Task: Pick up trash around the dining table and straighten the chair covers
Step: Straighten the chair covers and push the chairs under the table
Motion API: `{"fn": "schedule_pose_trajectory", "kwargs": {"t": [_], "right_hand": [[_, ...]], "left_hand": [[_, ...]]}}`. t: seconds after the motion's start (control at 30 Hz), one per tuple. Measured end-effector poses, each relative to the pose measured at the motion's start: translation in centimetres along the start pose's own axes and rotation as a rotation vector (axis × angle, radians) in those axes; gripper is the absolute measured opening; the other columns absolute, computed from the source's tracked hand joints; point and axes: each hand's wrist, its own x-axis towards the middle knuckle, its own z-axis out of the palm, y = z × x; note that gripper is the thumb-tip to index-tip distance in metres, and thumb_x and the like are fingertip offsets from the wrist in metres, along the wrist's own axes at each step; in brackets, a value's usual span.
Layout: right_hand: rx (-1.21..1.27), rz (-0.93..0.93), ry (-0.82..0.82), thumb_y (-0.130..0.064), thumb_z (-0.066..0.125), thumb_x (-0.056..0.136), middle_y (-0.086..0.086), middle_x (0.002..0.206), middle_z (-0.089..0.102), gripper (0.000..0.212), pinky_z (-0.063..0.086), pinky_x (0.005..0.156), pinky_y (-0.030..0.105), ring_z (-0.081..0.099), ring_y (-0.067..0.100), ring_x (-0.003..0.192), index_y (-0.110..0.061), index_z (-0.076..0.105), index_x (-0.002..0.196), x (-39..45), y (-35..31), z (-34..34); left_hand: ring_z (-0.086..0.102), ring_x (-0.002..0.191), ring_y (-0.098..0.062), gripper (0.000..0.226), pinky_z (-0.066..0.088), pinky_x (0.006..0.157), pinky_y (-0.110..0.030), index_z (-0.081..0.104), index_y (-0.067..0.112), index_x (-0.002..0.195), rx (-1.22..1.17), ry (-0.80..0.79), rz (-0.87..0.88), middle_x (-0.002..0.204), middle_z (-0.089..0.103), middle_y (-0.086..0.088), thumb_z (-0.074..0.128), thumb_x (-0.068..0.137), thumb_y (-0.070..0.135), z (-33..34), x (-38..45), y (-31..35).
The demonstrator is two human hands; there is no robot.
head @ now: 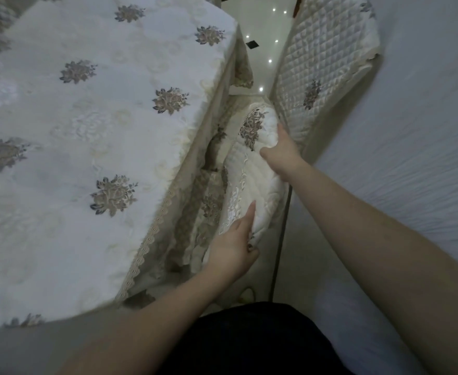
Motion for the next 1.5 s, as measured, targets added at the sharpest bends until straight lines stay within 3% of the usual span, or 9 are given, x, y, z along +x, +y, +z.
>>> {"fn": "schedule_pose_trajectory", "kwargs": {"t": [0.2, 0.33, 0.57, 0.83, 1.0, 1.23, 1.37, 1.5], "right_hand": [[0.048, 0.033, 0.030, -0.032, 0.061, 0.069, 0.005, 0.129, 0.057, 0.086, 0.049, 0.094, 0.042, 0.056, 0.030, 0.111, -0.034, 0.025, 0.147, -0.9, 0.1, 0.9], [0.017, 0.020, 0.081, -0.034, 0.063, 0.067, 0.006, 0.130, 0.057, 0.087, 0.047, 0.098, 0.040, 0.055, 0.030, 0.114, -0.030, 0.028, 0.146, -0.9, 0.1, 0.7], [-0.031, -0.009, 0.113, -0.027, 0.064, 0.077, 0.006, 0.130, 0.056, 0.075, 0.041, 0.090, 0.029, 0.054, 0.030, 0.115, -0.025, 0.031, 0.144, -0.9, 0.2, 0.3], [0.010, -0.020, 0.092, -0.025, 0.064, 0.076, 0.004, 0.133, 0.054, 0.074, 0.041, 0.095, 0.030, 0.053, 0.028, 0.118, -0.025, 0.033, 0.143, -1.2, 0.0, 0.3], [0.025, -0.018, 0.063, -0.025, 0.064, 0.074, 0.006, 0.135, 0.052, 0.077, 0.044, 0.100, 0.038, 0.052, 0.029, 0.119, -0.025, 0.032, 0.144, -1.6, -0.2, 0.1], [-0.024, -0.055, 0.043, -0.021, 0.061, 0.076, 0.009, 0.128, 0.056, 0.065, 0.044, 0.094, 0.032, 0.054, 0.030, 0.114, -0.018, 0.040, 0.138, -2.3, -0.7, 0.3], [-0.052, -0.023, 0.019, -0.036, 0.059, 0.066, 0.009, 0.130, 0.056, 0.084, 0.046, 0.097, 0.038, 0.054, 0.031, 0.116, -0.023, 0.031, 0.145, -2.5, 0.2, 0.6], [-0.087, -0.029, 0.020, -0.032, 0.058, 0.076, 0.010, 0.137, 0.050, 0.078, 0.040, 0.096, 0.033, 0.049, 0.033, 0.122, -0.025, 0.026, 0.147, -3.3, 0.8, 0.8]], "left_hand": [[0.060, 0.094, -0.027, 0.101, 0.048, 0.073, -0.032, -0.007, 0.043, 0.149, -0.010, -0.064, 0.015, 0.135, 0.047, 0.006, 0.061, 0.075, 0.030, -0.8, -0.8, -1.1], [0.061, 0.087, -0.028, 0.101, 0.048, 0.067, -0.034, -0.010, 0.040, 0.149, 0.029, -0.090, 0.026, 0.138, 0.044, 0.003, 0.059, 0.077, 0.032, -0.8, -0.4, -0.8], [0.060, 0.102, -0.028, 0.100, 0.043, 0.068, -0.030, -0.008, 0.044, 0.149, -0.015, -0.098, -0.011, 0.147, 0.038, 0.007, 0.060, 0.077, 0.030, -1.1, -0.3, -0.3], [0.061, 0.101, -0.029, 0.101, 0.047, 0.071, -0.032, -0.008, 0.046, 0.148, 0.007, -0.126, -0.016, 0.146, 0.040, 0.006, 0.061, 0.075, 0.032, -1.4, -0.2, -0.3], [0.060, 0.100, -0.031, 0.096, 0.041, 0.065, -0.032, -0.007, 0.035, 0.151, 0.038, -0.103, -0.019, 0.147, 0.036, 0.001, 0.058, 0.081, 0.022, -0.9, -1.4, 0.2], [0.059, 0.089, -0.034, 0.098, 0.037, 0.061, -0.033, -0.008, 0.033, 0.151, 0.101, -0.107, -0.033, 0.120, 0.056, -0.008, 0.057, 0.080, 0.017, -1.7, -2.2, 0.2], [0.058, 0.083, -0.034, 0.097, 0.038, 0.059, -0.034, -0.009, 0.034, 0.150, 0.136, -0.098, -0.038, 0.114, 0.057, -0.008, 0.056, 0.080, 0.018, -1.5, -3.3, -0.2], [0.059, 0.086, -0.037, 0.094, 0.037, 0.060, -0.035, -0.009, 0.034, 0.151, 0.177, -0.094, -0.048, 0.115, 0.056, -0.008, 0.055, 0.083, 0.019, -1.5, -4.3, -0.3]]}}
